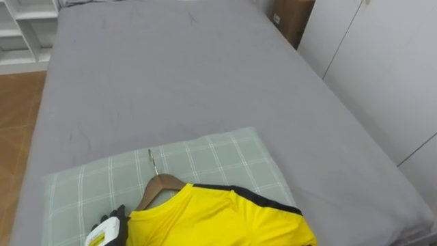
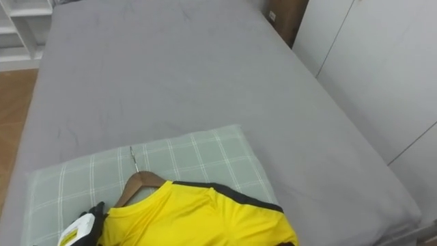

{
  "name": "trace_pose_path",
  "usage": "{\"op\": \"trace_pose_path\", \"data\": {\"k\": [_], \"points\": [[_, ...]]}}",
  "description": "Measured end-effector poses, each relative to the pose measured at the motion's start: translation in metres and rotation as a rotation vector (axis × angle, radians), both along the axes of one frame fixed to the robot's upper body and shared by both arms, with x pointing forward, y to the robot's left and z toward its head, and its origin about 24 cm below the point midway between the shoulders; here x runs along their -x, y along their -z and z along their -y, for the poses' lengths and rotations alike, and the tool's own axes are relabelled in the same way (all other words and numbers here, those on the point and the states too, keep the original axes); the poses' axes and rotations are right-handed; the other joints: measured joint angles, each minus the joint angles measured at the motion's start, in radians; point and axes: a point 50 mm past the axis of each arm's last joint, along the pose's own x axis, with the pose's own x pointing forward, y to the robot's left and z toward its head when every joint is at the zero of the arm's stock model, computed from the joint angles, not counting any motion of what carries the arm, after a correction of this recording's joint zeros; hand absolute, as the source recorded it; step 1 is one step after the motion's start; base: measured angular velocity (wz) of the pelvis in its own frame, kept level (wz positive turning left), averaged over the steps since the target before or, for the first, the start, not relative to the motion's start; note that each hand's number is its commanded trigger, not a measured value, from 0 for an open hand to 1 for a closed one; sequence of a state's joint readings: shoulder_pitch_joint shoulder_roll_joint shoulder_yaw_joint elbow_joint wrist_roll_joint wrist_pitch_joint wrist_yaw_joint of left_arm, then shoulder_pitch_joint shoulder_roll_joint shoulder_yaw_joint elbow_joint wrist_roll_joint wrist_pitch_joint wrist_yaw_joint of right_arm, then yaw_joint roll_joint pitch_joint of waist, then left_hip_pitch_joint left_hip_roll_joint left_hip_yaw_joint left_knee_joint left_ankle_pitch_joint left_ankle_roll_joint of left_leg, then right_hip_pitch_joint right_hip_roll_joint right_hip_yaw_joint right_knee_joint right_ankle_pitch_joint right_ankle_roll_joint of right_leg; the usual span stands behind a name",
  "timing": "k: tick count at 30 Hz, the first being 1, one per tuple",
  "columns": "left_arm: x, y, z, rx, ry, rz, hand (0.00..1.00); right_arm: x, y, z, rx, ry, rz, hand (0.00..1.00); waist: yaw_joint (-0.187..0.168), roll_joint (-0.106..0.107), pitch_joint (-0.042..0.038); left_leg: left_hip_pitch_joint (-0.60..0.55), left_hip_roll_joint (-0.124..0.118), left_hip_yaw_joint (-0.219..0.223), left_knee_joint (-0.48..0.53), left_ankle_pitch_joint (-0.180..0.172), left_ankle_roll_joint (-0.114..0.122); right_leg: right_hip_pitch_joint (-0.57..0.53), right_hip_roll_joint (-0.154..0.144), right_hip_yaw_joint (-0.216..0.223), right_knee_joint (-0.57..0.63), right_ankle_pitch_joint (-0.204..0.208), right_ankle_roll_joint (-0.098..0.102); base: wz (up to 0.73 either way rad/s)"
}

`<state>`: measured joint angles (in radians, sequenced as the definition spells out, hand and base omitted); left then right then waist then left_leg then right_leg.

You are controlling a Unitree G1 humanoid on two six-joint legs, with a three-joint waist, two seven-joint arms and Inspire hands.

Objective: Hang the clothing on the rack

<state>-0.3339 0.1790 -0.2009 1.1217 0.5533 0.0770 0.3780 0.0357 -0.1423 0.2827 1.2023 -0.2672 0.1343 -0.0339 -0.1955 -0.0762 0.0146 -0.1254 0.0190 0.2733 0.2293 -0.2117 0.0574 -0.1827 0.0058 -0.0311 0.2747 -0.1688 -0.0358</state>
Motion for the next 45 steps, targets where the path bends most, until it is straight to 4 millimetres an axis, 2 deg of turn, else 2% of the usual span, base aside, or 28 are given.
{"op": "trace_pose_path", "data": {"k": [11, 15, 17, 20, 24, 27, 32, 45], "points": [[-0.013, -0.007, -0.001, -0.015, 0.007, -0.017, 0.00, 0.004, 0.000, 0.001, 0.009, 0.006, -0.002, 0.00, 0.005, -0.001, -0.0009, -0.034, 0.008, 0.001, 0.025, 0.000, 0.000, -0.023, 0.003, -0.003, 0.003, 0.007, -0.006, 0.00], [-0.020, -0.012, -0.002, -0.015, 0.007, -0.019, 0.00, -0.004, -0.001, 0.000, 0.013, 0.000, 0.018, 0.00, 0.004, 0.001, 0.0008, -0.051, 0.010, 0.002, 0.031, 0.000, 0.000, -0.037, 0.004, -0.002, 0.007, 0.012, -0.006, 0.00], [-0.024, -0.014, -0.003, -0.020, 0.004, -0.018, 0.00, -0.009, -0.002, 0.000, 0.016, -0.006, 0.031, 0.00, 0.005, 0.004, 0.0050, -0.062, 0.011, 0.004, 0.037, 0.001, 0.001, -0.051, 0.004, 0.000, 0.017, 0.014, -0.007, -0.03], [-0.028, -0.017, -0.003, -0.023, 0.005, -0.010, 0.00, -0.019, -0.003, 0.000, 0.019, -0.024, 0.057, 0.00, 0.006, 0.007, 0.0071, -0.079, 0.012, 0.012, 0.045, 0.003, 0.003, -0.076, 0.003, 0.004, 0.032, 0.014, -0.007, -0.06], [-0.031, -0.020, -0.004, -0.021, 0.000, 0.003, 1.00, -0.031, -0.006, -0.001, 0.030, -0.037, 0.095, 0.00, 0.006, 0.011, 0.0098, -0.102, 0.015, 0.016, 0.051, 0.004, 0.003, -0.101, 0.004, 0.004, 0.040, 0.016, -0.009, -0.02], [-0.033, -0.022, -0.006, -0.025, -0.009, 0.017, 1.00, -0.034, -0.007, -0.001, 0.036, -0.036, 0.106, 0.00, 0.006, 0.010, 0.0107, -0.118, 0.019, 0.016, 0.064, 0.003, 0.003, -0.113, 0.006, 0.004, 0.048, 0.017, -0.011, 0.00], [-0.045, -0.038, -0.020, -0.071, -0.025, 0.074, 1.00, -0.036, -0.007, -0.001, 0.040, -0.032, 0.118, 0.00, 0.006, 0.015, 0.0171, -0.125, 0.020, 0.020, 0.072, 0.003, 0.003, -0.120, 0.006, 0.004, 0.052, 0.016, -0.011, 0.00], [-0.044, -0.037, -0.022, -0.068, -0.038, 0.060, 1.00, -0.039, -0.008, -0.002, 0.025, 0.001, 0.141, 0.00, 0.005, 0.011, 0.0189, -0.133, 0.019, 0.028, 0.074, 0.003, 0.003, -0.132, 0.006, 0.012, 0.052, 0.016, -0.011, -0.01]]}}
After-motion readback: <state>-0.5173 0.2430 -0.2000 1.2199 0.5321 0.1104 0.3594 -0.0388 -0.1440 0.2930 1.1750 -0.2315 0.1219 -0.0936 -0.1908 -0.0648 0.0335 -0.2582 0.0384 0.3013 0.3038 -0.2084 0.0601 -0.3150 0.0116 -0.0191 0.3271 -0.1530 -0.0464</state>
